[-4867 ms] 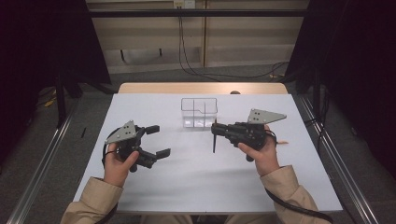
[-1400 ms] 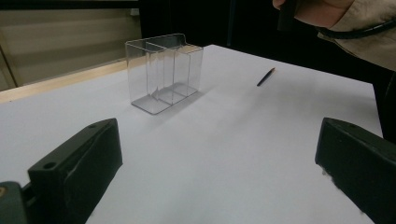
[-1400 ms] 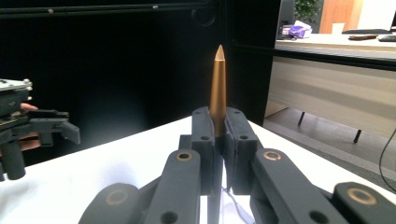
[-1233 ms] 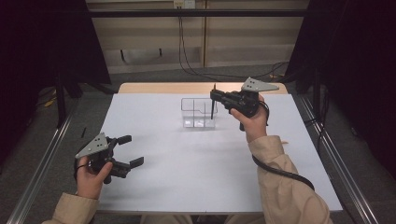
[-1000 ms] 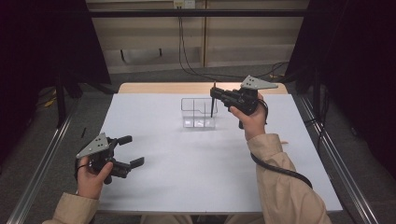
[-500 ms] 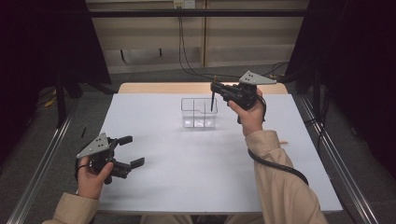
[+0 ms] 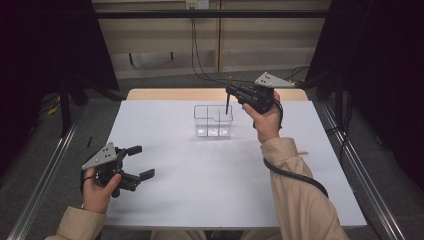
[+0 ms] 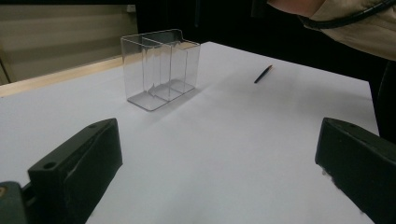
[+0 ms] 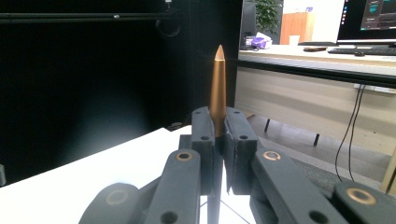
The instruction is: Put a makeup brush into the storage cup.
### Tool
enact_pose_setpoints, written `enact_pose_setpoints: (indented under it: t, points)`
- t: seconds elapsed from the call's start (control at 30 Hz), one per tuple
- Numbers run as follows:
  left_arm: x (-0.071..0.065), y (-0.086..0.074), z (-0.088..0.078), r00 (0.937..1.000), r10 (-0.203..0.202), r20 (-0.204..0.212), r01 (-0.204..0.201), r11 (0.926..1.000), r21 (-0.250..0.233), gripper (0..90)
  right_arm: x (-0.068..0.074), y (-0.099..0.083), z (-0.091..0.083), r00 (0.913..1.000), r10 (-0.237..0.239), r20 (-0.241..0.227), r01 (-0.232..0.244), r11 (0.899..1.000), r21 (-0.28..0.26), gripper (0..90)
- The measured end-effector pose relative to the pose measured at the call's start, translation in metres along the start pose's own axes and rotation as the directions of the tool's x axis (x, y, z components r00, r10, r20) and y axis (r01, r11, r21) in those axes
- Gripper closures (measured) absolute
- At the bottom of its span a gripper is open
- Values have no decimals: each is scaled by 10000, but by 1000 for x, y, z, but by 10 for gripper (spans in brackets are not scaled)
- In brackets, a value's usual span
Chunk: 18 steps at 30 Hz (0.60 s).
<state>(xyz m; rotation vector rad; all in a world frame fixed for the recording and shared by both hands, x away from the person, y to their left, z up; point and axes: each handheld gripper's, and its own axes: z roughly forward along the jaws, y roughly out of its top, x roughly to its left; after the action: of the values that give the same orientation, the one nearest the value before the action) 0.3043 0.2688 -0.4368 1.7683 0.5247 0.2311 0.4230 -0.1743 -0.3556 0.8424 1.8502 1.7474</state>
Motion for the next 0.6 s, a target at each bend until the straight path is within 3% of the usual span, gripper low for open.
enact_pose_setpoints:
  t: [0.6]
  points:
    - [0, 0, 1, 10000, -10, 40, 10, 10000, -3, 6, -4, -12, 4, 9995, 6, 329, -10, 9999, 106, 840]
